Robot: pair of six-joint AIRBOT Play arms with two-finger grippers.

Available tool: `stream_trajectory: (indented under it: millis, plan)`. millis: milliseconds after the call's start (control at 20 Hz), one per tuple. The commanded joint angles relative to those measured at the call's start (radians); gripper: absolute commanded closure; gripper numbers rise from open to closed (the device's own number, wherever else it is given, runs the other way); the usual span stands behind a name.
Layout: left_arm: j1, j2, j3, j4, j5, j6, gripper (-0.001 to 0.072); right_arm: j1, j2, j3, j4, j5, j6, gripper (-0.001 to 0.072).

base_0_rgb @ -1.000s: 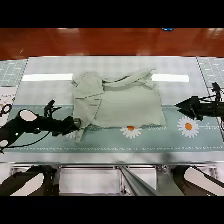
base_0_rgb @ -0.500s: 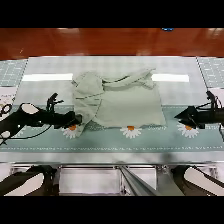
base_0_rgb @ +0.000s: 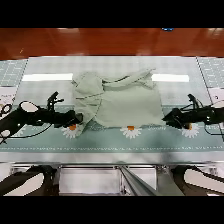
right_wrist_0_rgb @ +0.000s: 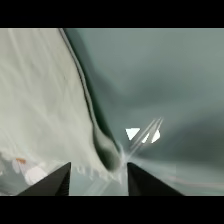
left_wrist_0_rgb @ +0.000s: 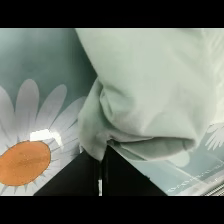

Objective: Fold the shirts.

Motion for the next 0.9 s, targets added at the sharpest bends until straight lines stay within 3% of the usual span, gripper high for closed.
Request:
stream_trajectory:
  millis: [0, 50, 100, 150, 200, 400, 650, 850]
  plan:
    - [0.000, -0.001, 0.001, -0.004, 0.031, 0.000, 0.0686, 0.109, -0.091, 0.035, 0.084, -0.098, 0.003, 0.0316]
    - [0.000, -0.001, 0.001, -0.021, 0.046, 0.000, 0.0686, 0.142, -0.107, 0.054, 0.109, -0.108, 0.003, 0.0365]
    - [0.000, -0.001, 0.002, -0.047, 0.061, 0.000, 0.0686, 0.173, -0.119, 0.082, 0.127, -0.110, 0.002, 0.0471]
    - [0.000, -0.001, 0.009, -0.069, 0.071, 0.001, 0.0686, 0.203, -0.121, 0.114, 0.134, -0.110, -0.021, 0.0637]
    - [0.000, -0.001, 0.029, -0.072, 0.072, 0.001, 0.0686, 0.225, -0.121, 0.151, 0.143, -0.104, -0.050, 0.0689]
    - [0.035, 0.005, 0.243, -0.112, -0.013, 0.000, 0.0686, 0.256, -0.095, 0.439, 0.127, 0.033, -0.034, 0.0690]
    - [0.095, 0.076, 0.734, -0.157, -0.068, -0.031, 0.0686, 0.252, 0.056, 0.985, -0.072, 0.074, 0.098, 0.0690]
    - [0.159, 0.127, 1.093, -0.156, -0.074, -0.084, 0.0686, 0.253, 0.214, 1.300, -0.135, 0.058, 0.097, 0.0690]
